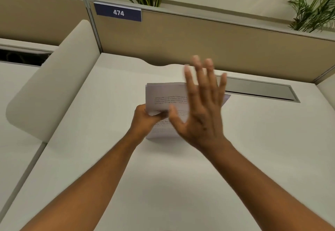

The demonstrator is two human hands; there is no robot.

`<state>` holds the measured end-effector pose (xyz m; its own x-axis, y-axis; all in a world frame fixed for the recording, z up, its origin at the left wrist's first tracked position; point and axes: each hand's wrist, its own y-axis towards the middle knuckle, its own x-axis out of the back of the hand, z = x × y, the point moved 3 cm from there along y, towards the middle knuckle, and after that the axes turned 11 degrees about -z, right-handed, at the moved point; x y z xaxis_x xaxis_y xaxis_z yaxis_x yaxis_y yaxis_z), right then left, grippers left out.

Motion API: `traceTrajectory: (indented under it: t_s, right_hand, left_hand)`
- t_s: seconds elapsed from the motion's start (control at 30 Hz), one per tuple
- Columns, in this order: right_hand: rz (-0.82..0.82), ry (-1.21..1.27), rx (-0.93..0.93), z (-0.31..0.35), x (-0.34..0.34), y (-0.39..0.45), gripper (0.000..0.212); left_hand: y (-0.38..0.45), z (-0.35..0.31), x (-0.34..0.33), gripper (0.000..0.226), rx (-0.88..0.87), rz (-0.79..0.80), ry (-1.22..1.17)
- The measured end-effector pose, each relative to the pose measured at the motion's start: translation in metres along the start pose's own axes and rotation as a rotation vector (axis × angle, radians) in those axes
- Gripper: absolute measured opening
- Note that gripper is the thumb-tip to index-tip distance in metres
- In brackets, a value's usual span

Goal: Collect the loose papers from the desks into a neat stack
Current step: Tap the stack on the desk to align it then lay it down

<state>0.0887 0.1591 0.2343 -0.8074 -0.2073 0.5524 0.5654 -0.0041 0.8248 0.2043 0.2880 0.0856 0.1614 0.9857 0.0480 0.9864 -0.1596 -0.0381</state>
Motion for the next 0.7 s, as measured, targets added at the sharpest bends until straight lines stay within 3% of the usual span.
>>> traceTrajectory:
  t_s: [0.07, 0.27, 0.37, 0.63, 0.7]
  right_hand:
    - [0.150, -0.082, 0.056, 0.011, -0.017, -0.002, 0.077]
    - [0.282, -0.128, 0.003, 0.008, -0.034, -0.012, 0.083]
    - [0.210, -0.099, -0.024, 0.010, -0.030, -0.010, 0.079]
    - [0.320, -0.068, 0.056, 0.010, -0.037, -0.010, 0.074]
    - [0.222, -0.016, 0.018, 0.004, -0.027, -0.007, 0.076]
  left_hand:
    - [-0.005, -0.007, -0.001, 0.035, -0.039, 0.017, -0.004]
    - [-0.007, -0.017, 0.002, 0.043, -0.070, 0.032, -0.068]
    - [-0.007, -0.017, 0.003, 0.039, -0.088, 0.035, -0.045]
    - [-0.002, -0.011, 0.001, 0.031, -0.050, -0.001, -0.078]
    - [0.000, -0.009, 0.003, 0.033, -0.041, 0.008, -0.069]
